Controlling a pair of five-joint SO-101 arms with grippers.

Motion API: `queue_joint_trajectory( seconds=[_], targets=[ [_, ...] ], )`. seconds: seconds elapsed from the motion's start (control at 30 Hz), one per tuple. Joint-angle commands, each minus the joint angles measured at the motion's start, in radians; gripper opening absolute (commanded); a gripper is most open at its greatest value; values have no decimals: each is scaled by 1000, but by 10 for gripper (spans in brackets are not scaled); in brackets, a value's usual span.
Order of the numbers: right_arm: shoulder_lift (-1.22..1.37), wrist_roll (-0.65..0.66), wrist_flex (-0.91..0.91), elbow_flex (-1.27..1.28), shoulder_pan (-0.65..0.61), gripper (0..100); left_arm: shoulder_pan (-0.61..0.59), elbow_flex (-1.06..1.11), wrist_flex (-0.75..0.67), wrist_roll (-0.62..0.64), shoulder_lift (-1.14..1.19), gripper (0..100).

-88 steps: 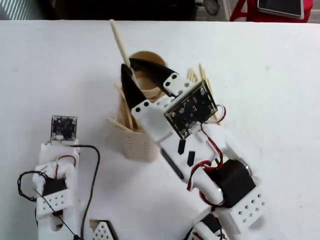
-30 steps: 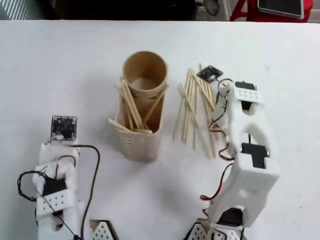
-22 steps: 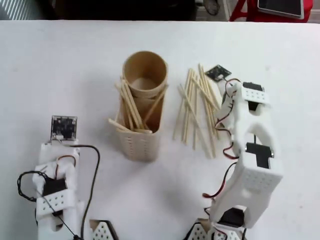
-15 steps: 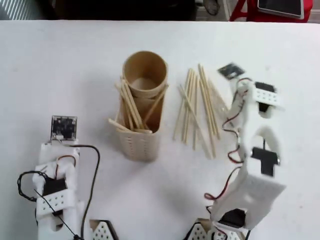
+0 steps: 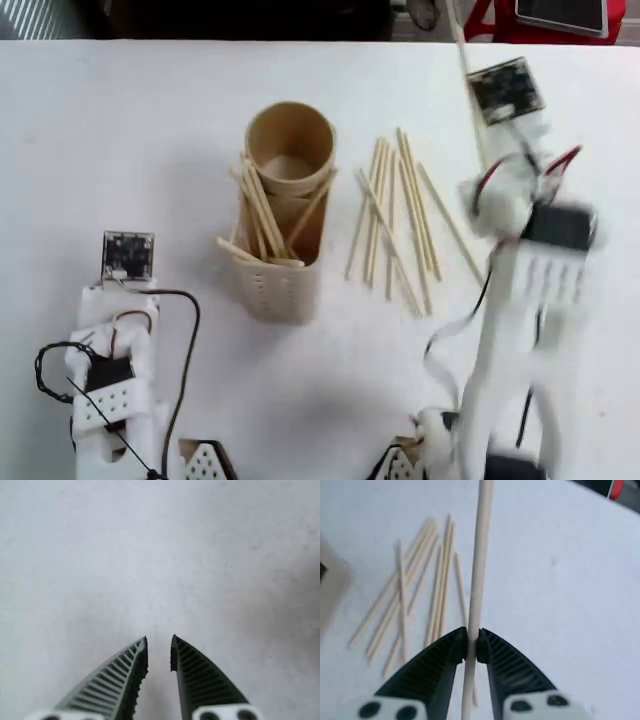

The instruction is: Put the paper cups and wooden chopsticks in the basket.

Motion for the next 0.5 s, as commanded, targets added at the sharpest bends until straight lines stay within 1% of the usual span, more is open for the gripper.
queue_joint_trajectory(
  seconds=[0.0, 0.13, 0.23, 0.33, 0.47],
  targets=[
    [-309, -110, -67, 35, -216, 17, -8, -2, 2, -12, -16, 98],
    [-464, -226, -328, 123, -484, 17, -8, -2, 2, -12, -16, 98],
    [-489, -253, -527, 226, -636, 17, -8, -2, 2, -12, -16, 98],
    [-476, -250, -661, 316, -727, 17, -8, -2, 2, -12, -16, 98],
    [-440, -252, -762, 390, -742, 18, -8, -2, 2, -12, -16, 98]
  ],
)
